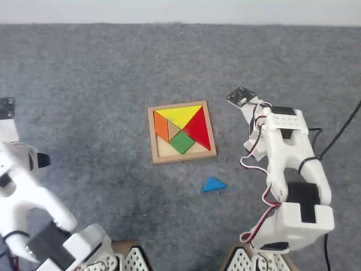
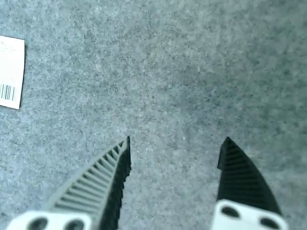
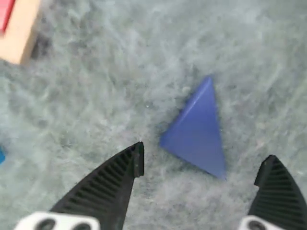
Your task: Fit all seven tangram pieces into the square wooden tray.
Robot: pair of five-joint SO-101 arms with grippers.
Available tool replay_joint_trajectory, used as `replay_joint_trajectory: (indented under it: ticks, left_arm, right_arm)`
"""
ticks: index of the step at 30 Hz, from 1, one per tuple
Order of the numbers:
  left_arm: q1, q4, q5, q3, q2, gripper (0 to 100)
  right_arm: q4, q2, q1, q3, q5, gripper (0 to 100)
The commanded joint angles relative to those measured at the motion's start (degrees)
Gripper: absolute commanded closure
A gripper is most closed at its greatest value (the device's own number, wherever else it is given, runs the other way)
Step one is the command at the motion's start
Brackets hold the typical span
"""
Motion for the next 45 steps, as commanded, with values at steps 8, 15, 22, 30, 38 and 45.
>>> replay_joint_trajectory:
  ticks: [8, 15, 22, 30, 38, 45]
  left_arm:
    - [0.18, 0.44, -0.62, -0.48, -0.53, 71]
    - [0.18, 0.44, -0.62, -0.57, -0.62, 71]
    - [0.18, 0.44, -0.62, -0.66, -0.62, 72]
    - [0.18, 0.62, -0.62, -0.75, -0.62, 72]
    - [0.18, 0.7, -0.62, -0.84, -0.62, 72]
    - [0.18, 0.7, -0.62, -0.75, -0.62, 72]
  right_arm:
    - [-4.18, -0.48, 0.75, -1.05, 7.91, 62.6]
    - [-4.0, -0.4, 0.75, -0.79, 13.1, 62.7]
    - [-3.65, 4.35, 0.13, 0.7, 14.77, 63.3]
    - [0.22, 6.2, -0.13, -2.55, 12.04, 82.9]
    - [0.66, 3.38, -0.31, -6.24, 2.2, 84.2]
    - [1.01, -2.33, -5.93, -7.91, -8.88, 84.3]
